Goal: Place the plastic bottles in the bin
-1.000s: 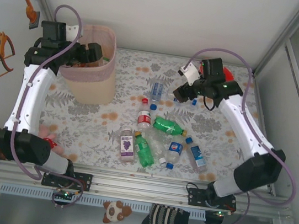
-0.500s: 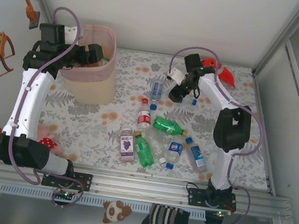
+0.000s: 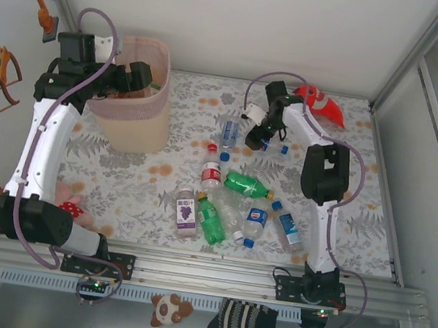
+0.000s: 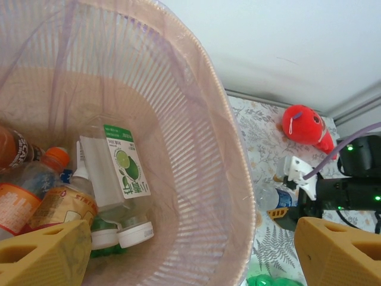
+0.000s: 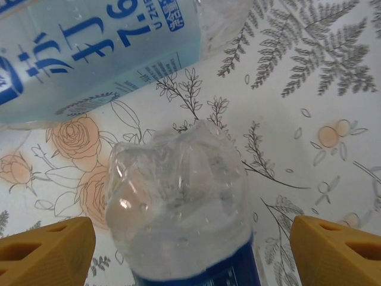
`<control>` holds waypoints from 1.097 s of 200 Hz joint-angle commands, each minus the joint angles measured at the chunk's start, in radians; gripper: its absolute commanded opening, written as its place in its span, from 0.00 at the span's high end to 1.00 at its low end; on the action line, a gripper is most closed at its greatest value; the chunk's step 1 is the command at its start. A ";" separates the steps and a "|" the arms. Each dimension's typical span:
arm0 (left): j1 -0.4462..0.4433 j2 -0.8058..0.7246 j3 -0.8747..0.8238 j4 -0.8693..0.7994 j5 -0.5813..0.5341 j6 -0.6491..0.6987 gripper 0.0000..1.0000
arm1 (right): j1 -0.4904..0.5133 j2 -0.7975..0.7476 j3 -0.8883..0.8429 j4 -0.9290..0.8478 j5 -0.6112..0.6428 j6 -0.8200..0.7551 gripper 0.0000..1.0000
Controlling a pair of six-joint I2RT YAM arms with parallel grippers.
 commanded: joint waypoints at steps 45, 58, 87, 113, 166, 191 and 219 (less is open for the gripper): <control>0.006 0.021 0.020 0.023 0.043 -0.024 0.12 | -0.007 0.087 0.080 -0.052 -0.020 -0.026 0.26; 0.006 0.019 0.017 0.024 0.045 -0.025 0.12 | -0.007 0.085 0.076 -0.053 -0.019 -0.024 0.29; 0.004 0.009 -0.003 0.046 0.057 -0.033 0.13 | -0.010 0.067 0.070 -0.053 -0.022 -0.007 0.38; 0.003 -0.016 -0.053 0.120 0.102 -0.054 0.13 | -0.017 0.032 0.052 -0.049 -0.030 0.020 0.43; -0.021 -0.061 -0.137 0.252 0.154 -0.080 0.14 | -0.032 -0.133 -0.080 0.025 -0.098 0.118 0.46; -0.040 -0.086 -0.195 0.362 0.204 -0.106 0.14 | -0.036 -0.247 -0.170 0.088 -0.172 0.189 0.46; -0.072 -0.103 -0.243 0.477 0.245 -0.119 0.14 | -0.035 -0.384 -0.270 0.173 -0.287 0.283 0.47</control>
